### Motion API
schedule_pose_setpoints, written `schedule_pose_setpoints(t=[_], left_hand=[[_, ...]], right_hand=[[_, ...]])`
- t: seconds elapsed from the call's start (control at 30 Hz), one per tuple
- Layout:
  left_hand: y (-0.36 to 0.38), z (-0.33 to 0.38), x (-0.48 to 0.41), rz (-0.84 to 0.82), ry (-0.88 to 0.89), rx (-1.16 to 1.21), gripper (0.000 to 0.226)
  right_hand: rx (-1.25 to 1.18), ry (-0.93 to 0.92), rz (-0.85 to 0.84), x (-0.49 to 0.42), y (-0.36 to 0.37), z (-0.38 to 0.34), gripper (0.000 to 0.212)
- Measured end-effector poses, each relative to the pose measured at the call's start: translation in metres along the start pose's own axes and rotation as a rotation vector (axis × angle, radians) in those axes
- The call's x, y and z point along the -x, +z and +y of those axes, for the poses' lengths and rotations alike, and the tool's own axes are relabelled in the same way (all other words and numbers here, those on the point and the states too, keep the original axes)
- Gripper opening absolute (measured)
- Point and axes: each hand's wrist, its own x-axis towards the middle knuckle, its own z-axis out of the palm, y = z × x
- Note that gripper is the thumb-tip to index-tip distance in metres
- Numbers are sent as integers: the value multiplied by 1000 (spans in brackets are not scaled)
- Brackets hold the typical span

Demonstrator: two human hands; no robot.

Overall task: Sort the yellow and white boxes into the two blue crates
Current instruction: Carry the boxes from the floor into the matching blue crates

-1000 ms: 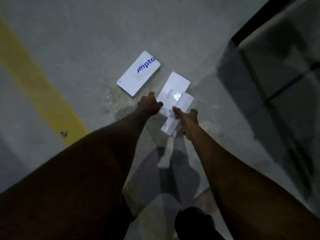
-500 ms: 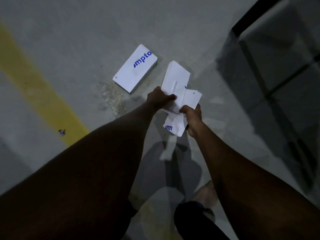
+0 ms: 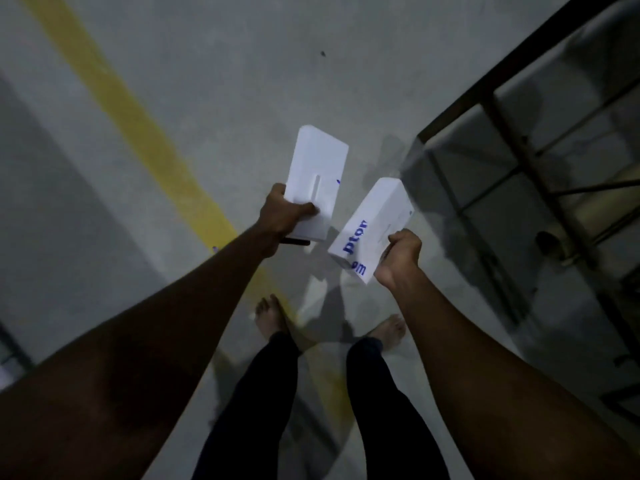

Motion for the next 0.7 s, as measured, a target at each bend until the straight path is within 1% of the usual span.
schedule_pose_setpoints(t=[0.07, 0.1, 0.17, 0.23, 0.3, 0.37, 0.4, 0.43, 0.47, 0.5, 0.53, 0.57, 0.63, 0.7], left_hand=[[-24, 26, 60, -1, 36, -48, 75], [-34, 39, 90, -16, 54, -53, 75], [-52, 68, 152, -39, 105, -80, 68], [-69, 94, 206, -13, 148, -100, 58], [-90, 115, 250, 10, 179, -70, 56], [-112, 130, 288, 28, 193, -19, 52], [-122, 134, 305, 48, 205, 2, 49], [-132, 137, 321, 70, 218, 26, 48], [-140, 138, 336, 93, 225, 57, 49], [-148, 138, 349, 119, 233, 102, 52], [-157, 138, 360, 141, 241, 159, 55], [-164, 136, 371, 157, 248, 221, 56], [-175, 132, 389, 188, 264, 320, 51], [-181, 125, 406, 250, 276, 361, 46]], right_hand=[[-14, -7, -60, 65, 19, -10, 31], [-8, -13, -98, 99, 31, -13, 31], [34, -9, -194, 161, 51, -20, 33], [124, -31, -259, 213, 67, -26, 39], [214, -75, -349, 253, 74, -31, 45], [338, -139, -372, 285, 77, -36, 55], [357, -136, -394, 301, 77, -39, 55], [343, -117, -442, 315, 77, -42, 53], [323, -65, -526, 328, 77, -44, 56], [305, 5, -616, 342, 79, -46, 65], [290, 77, -751, 357, 82, -48, 74], [270, 133, -836, 367, 88, -50, 80], [253, 206, -978, 385, 101, -54, 78], [346, 190, -1054, 402, 116, -56, 72]])
